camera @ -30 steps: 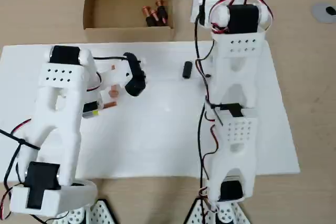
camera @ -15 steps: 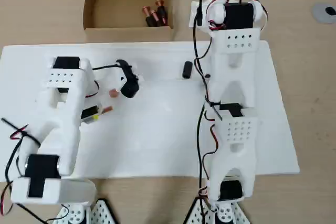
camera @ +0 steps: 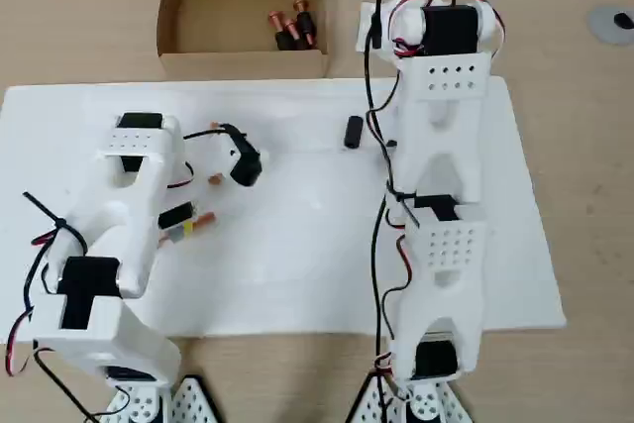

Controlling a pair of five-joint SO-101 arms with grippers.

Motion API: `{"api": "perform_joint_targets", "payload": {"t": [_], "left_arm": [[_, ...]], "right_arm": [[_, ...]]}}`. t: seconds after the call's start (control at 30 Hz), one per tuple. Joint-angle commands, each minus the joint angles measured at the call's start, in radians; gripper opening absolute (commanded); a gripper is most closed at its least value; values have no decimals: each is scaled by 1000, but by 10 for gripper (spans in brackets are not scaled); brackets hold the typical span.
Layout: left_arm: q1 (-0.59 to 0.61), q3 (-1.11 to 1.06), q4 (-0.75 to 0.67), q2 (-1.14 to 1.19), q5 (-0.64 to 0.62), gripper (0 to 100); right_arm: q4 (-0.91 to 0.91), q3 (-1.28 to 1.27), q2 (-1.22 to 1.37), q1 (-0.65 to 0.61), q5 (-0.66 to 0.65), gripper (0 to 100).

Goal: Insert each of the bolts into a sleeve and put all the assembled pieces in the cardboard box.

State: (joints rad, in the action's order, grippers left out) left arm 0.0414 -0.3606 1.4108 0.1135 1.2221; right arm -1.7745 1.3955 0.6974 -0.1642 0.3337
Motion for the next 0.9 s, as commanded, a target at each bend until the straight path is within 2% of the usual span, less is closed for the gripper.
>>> {"api": "perform_joint_targets", "payload": {"t": [0.0, 0.1, 0.2, 0.27, 0.37, 0.43, 0.5, 0.53, 0.57, 0.63, 0.87], "left_arm": [[9, 138, 68, -16, -46, 145], [-9, 239, 146, -19, -109, 171], [-25, 359, 218, -21, -288, 158], [-25, 446, 276, -21, -470, 153], [-12, 537, 341, -15, -852, 153], [14, 525, 341, -15, -1211, 153], [31, 500, 342, -15, -1628, 153], [37, 473, 344, -16, -1797, 153], [43, 440, 344, -21, -1903, 153], [29, 417, 344, -18, -2004, 154], [-49, 396, 342, -15, -2058, 154]], "right_arm": [[-14, -2, -70, -24, 9, 196], [-14, -4, -70, -24, 9, 196], [-14, -7, -70, -24, 9, 196], [-14, -7, -70, -24, 9, 196], [-14, -7, -70, -24, 9, 196], [-14, -7, -70, -24, 9, 196], [-14, -7, -70, -24, 9, 196], [-14, -7, -68, -24, 9, 196], [-14, -7, -67, -24, 9, 196], [-14, -7, -65, -24, 9, 196], [-14, -8, -68, -24, 9, 196]]}}
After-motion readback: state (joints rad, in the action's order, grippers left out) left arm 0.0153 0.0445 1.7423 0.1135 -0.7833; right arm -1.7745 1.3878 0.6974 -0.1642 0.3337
